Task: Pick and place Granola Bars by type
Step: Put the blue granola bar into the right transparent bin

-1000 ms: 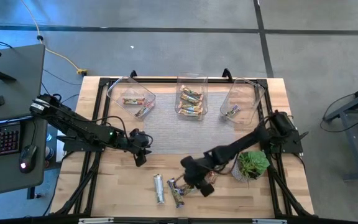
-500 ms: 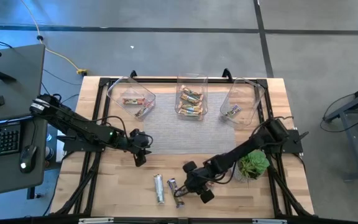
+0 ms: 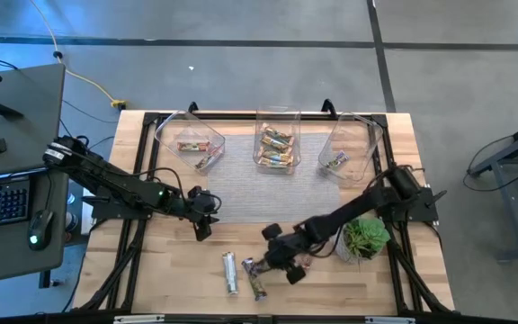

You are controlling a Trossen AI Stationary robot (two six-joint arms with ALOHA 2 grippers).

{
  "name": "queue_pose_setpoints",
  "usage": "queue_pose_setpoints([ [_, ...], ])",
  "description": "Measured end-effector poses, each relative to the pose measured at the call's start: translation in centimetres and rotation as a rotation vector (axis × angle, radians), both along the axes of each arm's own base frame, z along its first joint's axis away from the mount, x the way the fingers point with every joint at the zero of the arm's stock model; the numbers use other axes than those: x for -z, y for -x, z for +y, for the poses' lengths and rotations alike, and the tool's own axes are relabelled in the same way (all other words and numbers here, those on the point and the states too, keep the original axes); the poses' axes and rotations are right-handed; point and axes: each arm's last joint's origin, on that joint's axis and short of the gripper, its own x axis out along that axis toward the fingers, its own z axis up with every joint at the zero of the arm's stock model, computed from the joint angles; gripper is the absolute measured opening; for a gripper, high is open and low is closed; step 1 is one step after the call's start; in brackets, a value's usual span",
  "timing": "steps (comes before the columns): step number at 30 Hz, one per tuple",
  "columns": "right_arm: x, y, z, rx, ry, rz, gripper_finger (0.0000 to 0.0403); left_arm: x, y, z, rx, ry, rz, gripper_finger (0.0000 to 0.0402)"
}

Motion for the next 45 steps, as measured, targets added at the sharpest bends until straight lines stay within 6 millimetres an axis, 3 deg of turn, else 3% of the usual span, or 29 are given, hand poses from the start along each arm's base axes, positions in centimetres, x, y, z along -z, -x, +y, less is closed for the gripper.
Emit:
queue_pose_setpoints([
  [5,-4.0,0.3,-2.0,0.077,0.034,-0.071,0.0066,0.0,0.0,0.0,0.000,0.000,0.000,0.0131],
  [9,-7.9,1.9,-4.7,0.191,0.168,-0.100,0.0070,0.0,0.0,0.0,0.000,0.000,-0.001,0.0131],
  [17,-13.9,9.1,-11.2,0.529,0.626,0.047,0.0065,0.0,0.0,0.0,-0.001,0.000,0.000,0.0131],
  [22,-16.5,13.9,-15.0,0.833,0.592,0.151,0.0066,0.0,0.0,0.0,-0.001,0.000,-0.001,0.0131],
  [26,-18.1,16.5,-17.2,1.103,0.499,0.113,0.0067,0.0,0.0,0.0,-0.001,0.000,-0.001,0.0131],
  [32,-19.4,18.3,-19.6,1.378,0.447,0.016,0.0063,0.0,0.0,0.0,-0.001,0.000,-0.001,0.0131],
  [39,-19.3,18.8,-21.9,1.517,0.433,0.046,0.0065,0.0,0.0,0.0,-0.001,0.000,-0.001,0.0131],
  [42,-18.2,19.3,-22.7,1.596,0.424,0.049,0.0063,0.0,0.0,0.0,-0.001,0.000,-0.001,0.0131],
  [45,-15.8,19.7,-23.4,1.658,0.372,0.057,0.0060,0.0,0.0,0.0,-0.001,0.000,-0.001,0.0131],
])
